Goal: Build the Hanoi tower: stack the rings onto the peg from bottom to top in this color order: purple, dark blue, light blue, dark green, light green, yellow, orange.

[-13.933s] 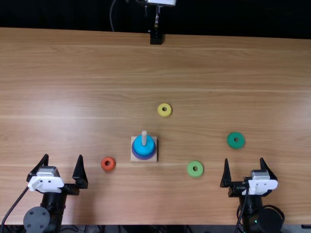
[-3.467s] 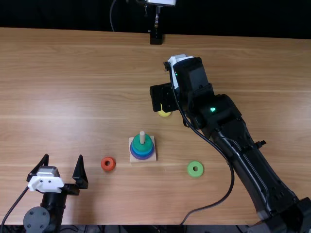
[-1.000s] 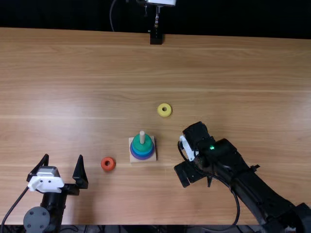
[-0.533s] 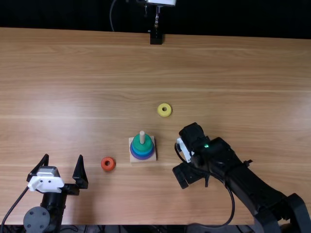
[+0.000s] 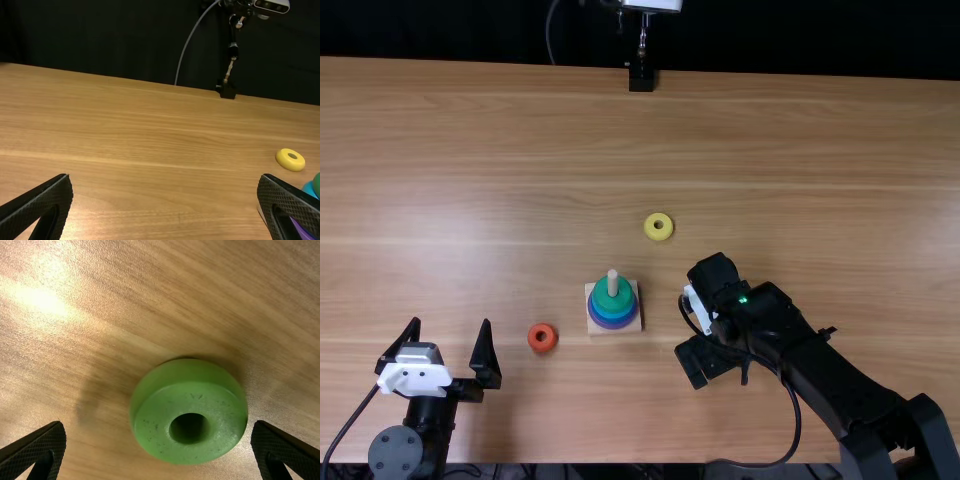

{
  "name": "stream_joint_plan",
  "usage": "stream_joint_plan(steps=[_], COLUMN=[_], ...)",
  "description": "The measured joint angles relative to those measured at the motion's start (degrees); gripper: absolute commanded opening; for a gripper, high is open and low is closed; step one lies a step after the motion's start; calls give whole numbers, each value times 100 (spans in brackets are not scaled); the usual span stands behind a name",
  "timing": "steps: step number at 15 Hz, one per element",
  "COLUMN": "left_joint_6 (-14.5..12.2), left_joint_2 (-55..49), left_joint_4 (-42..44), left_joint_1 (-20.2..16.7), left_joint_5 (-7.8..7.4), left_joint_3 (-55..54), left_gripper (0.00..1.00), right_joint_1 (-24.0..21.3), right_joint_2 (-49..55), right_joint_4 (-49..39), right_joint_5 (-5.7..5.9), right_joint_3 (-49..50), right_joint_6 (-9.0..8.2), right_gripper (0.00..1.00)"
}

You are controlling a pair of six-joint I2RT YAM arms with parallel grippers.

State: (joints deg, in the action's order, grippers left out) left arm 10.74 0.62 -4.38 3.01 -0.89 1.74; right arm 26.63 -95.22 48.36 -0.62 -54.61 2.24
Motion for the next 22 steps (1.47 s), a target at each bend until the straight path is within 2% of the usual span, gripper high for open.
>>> stream_joint_plan(steps=[16, 17, 18, 19, 20, 21, 22], left_joint_6=[0, 2, 0, -2, 0, 2, 0], left_joint_2=[0, 0, 0, 0, 0, 0, 0], left_joint_4=[-2, 0, -2, -2, 0, 0, 0], left_joint_1=[0, 2, 0, 0, 0, 0, 0], left_joint_5=[0, 2, 0, 2, 0, 0, 0], left_joint_3=[0, 0, 0, 0, 0, 0, 0], left_gripper=[100, 100, 100, 100, 100, 100, 100], right_joint_1=[0, 0, 0, 0, 0, 0, 0], right_joint_2=[-138, -138, -138, -138, -136, -138, -138], right_joint_4=[-343, -343, -343, -343, -345, -345, -350], right_joint_5=[0, -2, -2, -2, -2, 0, -2], right_joint_3=[-13, -13, -13, -13, -13, -13, -13], right_joint_6=[0, 0, 0, 2, 0, 0, 0], right_gripper=[100, 87, 54, 27, 9, 0, 0])
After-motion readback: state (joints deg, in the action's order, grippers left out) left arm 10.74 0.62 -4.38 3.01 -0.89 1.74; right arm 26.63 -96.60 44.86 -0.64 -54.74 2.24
